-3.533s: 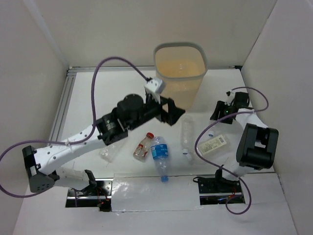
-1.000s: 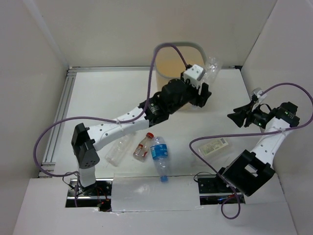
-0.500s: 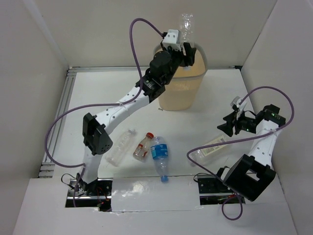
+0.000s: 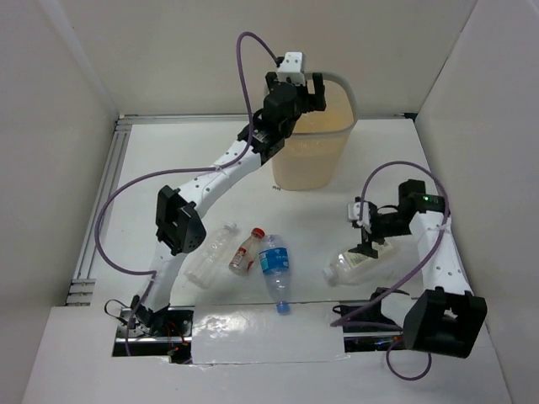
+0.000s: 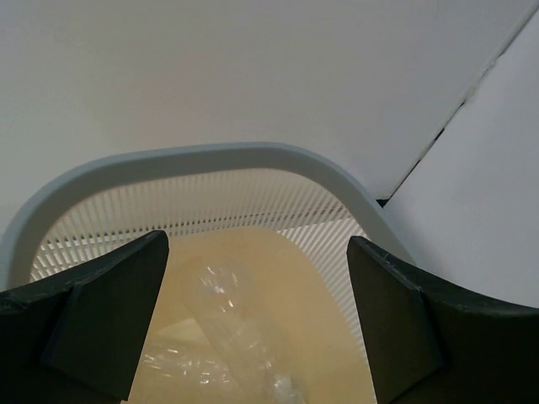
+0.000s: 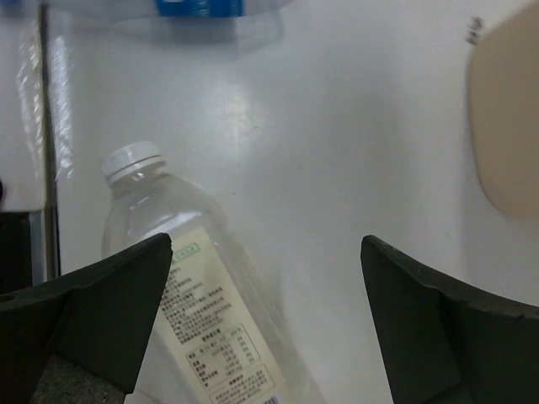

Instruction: Put the plastic bottles in the bin

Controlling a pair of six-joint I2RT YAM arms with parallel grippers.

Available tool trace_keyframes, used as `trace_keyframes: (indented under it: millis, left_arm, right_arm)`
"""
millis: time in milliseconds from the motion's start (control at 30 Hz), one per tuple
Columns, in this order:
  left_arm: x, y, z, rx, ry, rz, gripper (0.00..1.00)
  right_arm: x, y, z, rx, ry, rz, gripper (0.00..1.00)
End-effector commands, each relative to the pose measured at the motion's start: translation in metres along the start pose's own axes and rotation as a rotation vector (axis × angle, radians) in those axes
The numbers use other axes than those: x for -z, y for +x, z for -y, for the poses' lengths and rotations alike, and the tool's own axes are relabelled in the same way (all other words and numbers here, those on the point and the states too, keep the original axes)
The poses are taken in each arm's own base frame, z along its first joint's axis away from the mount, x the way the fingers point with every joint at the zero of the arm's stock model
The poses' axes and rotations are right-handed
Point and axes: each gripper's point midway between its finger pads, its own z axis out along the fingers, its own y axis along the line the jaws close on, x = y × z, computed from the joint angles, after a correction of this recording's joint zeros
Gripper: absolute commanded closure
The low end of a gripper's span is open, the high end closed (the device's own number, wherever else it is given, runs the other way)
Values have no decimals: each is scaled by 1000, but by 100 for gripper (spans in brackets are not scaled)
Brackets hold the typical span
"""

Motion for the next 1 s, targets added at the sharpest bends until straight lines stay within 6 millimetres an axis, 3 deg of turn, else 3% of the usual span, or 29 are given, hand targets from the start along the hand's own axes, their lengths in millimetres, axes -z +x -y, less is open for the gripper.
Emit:
trace_keyframes:
  millis: [0, 67, 100, 133, 167, 200, 233, 267, 300, 333, 367, 400, 467, 500, 533, 600, 700, 867, 967]
  left_arm:
    - [23, -80, 13, 14, 53, 126, 0]
    - [43, -95, 14, -23, 62, 124, 0]
    - [54, -73, 14, -59, 67, 67, 0]
    - [86, -112, 15, -56, 85, 113, 0]
    - [104, -113, 20, -57, 106, 99, 0]
    - [117, -73, 9, -109, 88, 7, 0]
    - [150, -103, 5, -91, 98, 39, 0]
    - [170, -95, 9, -88, 124, 12, 0]
    - [186, -53, -3, -132, 111, -75, 0]
    - [206, -42, -12, -127, 88, -115, 0]
    - [236, -62, -21, -93, 90, -88, 0]
    - [258, -22, -25, -96, 92, -168, 0]
    - [291, 1, -43, -90, 53, -238, 0]
    - [314, 0, -44, -59, 71, -245, 0]
    - [327, 24, -58, -24, 8, -293, 0]
    - [357, 56, -74, 31, -35, -387, 0]
    - [380, 85, -88, 58, -86, -487, 0]
    - [403, 124, -91, 73, -131, -630, 0]
    - [411, 132, -88, 69, -136, -672, 0]
  right_arm:
    - [-18, -3, -28, 209, -173, -48, 0]
    - [-25, -3, -39, 250, -241, -70, 0]
    - [-28, -2, -45, 276, -281, -94, 0]
    - [-31, 3, -50, 278, -299, -104, 0]
    - [-31, 5, -50, 280, -301, -116, 0]
    - [-33, 9, -51, 289, -309, -129, 0]
    - [-34, 12, -54, 282, -316, -129, 0]
    - [-34, 12, -56, 292, -327, -135, 0]
    - [-35, 11, -58, 306, -341, -140, 0]
    - [-37, 9, -60, 317, -352, -136, 0]
    - [-38, 9, -61, 329, -364, -141, 0]
    - [-40, 8, -66, 348, -380, -144, 0]
    - [-46, 7, -69, 353, -392, -141, 0]
    - [-50, 7, -67, 375, -378, -147, 0]
    - [-56, 1, -73, 366, -397, -143, 0]
    - [-68, -8, -79, 356, -412, -141, 0]
    - [-79, -14, -86, 340, -428, -143, 1]
    - [-88, 0, -82, 287, -376, -215, 9]
    - [-88, 6, -82, 276, -368, -251, 10]
